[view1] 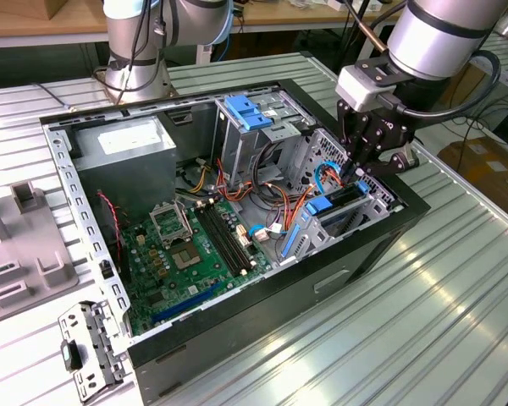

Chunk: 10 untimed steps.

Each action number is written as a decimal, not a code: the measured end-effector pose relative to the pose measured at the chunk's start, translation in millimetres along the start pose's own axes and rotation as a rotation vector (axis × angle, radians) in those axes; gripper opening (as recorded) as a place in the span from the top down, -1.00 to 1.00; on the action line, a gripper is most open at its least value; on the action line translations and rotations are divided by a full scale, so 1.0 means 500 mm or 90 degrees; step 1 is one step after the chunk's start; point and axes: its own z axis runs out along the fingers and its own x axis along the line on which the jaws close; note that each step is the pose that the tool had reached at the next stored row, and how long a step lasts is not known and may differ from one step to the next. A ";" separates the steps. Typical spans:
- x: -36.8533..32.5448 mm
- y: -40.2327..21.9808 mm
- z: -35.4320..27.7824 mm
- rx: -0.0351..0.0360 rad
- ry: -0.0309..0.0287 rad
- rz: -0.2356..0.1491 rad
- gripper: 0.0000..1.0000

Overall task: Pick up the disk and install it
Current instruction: 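Insert the second disk wire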

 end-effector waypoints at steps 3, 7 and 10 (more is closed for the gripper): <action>0.000 0.000 0.000 0.0000 0.0000 0.000 0.68; 0.000 0.004 0.002 -0.0001 -0.0010 0.000 0.68; 0.001 0.008 0.005 -0.0001 -0.0017 0.000 0.68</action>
